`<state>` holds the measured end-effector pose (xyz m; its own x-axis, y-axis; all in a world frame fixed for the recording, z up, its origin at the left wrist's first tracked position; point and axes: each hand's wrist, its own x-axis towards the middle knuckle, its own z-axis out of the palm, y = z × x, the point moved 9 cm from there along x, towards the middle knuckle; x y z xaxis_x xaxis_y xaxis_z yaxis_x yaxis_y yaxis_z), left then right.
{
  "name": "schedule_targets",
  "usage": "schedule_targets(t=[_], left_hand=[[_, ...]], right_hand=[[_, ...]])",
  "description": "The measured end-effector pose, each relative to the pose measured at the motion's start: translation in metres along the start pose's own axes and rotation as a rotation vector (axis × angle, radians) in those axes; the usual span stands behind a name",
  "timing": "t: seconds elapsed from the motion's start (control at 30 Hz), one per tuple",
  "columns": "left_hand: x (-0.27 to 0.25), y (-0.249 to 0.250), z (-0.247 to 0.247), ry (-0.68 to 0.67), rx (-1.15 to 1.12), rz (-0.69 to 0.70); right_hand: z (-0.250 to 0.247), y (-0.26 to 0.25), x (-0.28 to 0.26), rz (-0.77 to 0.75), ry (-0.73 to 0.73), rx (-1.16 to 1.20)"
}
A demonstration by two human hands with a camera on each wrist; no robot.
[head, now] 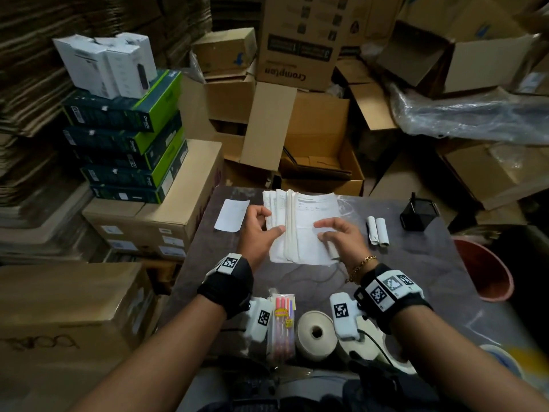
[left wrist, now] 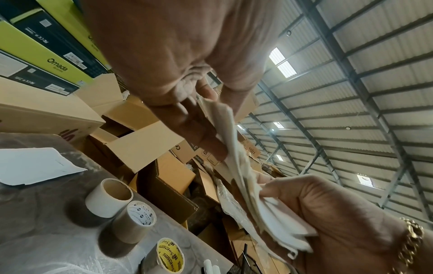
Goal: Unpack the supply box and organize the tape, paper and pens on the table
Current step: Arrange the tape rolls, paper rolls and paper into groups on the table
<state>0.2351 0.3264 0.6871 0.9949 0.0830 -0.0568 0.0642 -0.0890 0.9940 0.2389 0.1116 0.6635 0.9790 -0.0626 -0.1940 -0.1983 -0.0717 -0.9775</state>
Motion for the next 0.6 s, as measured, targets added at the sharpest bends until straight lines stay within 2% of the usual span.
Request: schedule_targets(t=[0.03,0.17,0.3,0.43,0.53,0.6], left_hand=[[0.004,-0.001,0.001,-0.018,-0.02,-0.019],[0.018,0.0,0.001,-0.075,0.003,-0.05],[0.029,0.0,0.0,-0.141,-0.041,-0.08],[0.033,-0.002,0.014,-0.298,0.093,-0.04],[0.044,-0.011,0.005,-0.293,0.127,-0.048],[0.055,-0.022,-0.007,-0.297,0.163,-0.053]], right_hand=[[-0.001,0.0,0.003,0.001,0.014,0.003],[0.013,0.006,0.011,0.063,-0.078,-0.048],[0.01,-0.004,0.022,0.007,0.034,0.005],[0.057,-0.01,0.024,0.013,-0.124,-0.057],[0.07,-0.006,0.038,0.048,-0.122,0.011],[0.07,-0.005,0.048,-0.009,-0.093,-0.126]])
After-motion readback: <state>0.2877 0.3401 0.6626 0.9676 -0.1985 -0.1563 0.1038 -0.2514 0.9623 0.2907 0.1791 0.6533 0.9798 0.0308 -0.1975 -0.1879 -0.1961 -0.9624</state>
